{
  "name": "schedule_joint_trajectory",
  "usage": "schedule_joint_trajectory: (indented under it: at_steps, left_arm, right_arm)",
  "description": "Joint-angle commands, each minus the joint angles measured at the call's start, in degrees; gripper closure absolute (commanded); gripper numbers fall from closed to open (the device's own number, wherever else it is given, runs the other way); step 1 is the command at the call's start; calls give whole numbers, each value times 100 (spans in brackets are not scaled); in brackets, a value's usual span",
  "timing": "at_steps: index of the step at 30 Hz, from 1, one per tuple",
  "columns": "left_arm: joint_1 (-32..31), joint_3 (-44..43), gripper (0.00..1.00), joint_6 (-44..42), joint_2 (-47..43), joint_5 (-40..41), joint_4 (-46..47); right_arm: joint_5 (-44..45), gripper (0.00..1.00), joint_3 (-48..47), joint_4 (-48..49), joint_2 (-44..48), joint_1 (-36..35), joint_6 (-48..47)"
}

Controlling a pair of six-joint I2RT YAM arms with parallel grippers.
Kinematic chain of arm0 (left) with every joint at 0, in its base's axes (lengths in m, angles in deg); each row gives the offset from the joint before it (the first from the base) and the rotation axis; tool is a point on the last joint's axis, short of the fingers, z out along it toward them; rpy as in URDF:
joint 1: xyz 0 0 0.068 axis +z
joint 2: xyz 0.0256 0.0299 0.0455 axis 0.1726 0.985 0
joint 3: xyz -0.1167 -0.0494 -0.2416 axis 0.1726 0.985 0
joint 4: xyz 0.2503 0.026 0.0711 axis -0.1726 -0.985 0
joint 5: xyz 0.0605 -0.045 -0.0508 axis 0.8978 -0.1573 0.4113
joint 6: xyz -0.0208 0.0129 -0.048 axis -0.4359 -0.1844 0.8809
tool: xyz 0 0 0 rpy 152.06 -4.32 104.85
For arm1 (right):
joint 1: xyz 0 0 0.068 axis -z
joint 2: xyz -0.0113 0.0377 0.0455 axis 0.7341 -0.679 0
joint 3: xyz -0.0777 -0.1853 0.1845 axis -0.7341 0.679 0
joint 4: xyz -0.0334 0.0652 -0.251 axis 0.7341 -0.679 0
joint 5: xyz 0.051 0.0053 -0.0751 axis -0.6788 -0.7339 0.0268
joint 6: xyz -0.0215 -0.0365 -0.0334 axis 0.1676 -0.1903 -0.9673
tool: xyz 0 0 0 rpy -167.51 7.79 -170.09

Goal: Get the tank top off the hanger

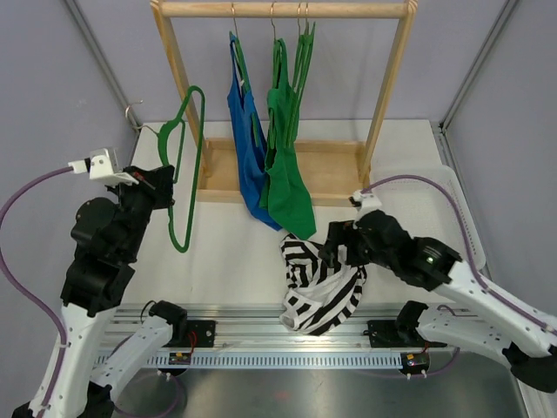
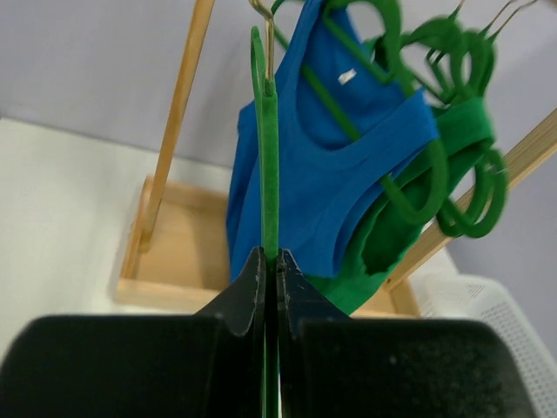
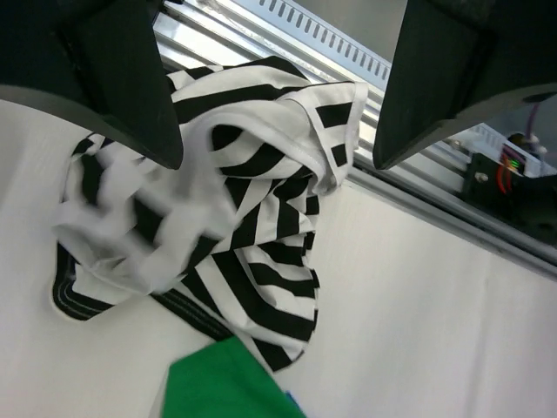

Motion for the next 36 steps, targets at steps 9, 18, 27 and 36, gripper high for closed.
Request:
schedule_joint_trajectory:
  at_steps: [9,18,27,36]
  left_arm:
    - [-1,-3353,100,-1065,2629,-178,-2045]
    - [8,-4939,100,-1461,4317,376,-1433]
    - [8,-5044,100,-1592,4845,386,-8]
    - [8,-6581,100,-1927,6135,491,-394]
  right_arm:
    - [-674,0,-112,516,-491,-16,-220]
    - [-841,0,203,595,26,-16,-150]
    - [-1052,0,687,858,212,-7,-18]
    - [-1333,1,757,1087,177,-15,69]
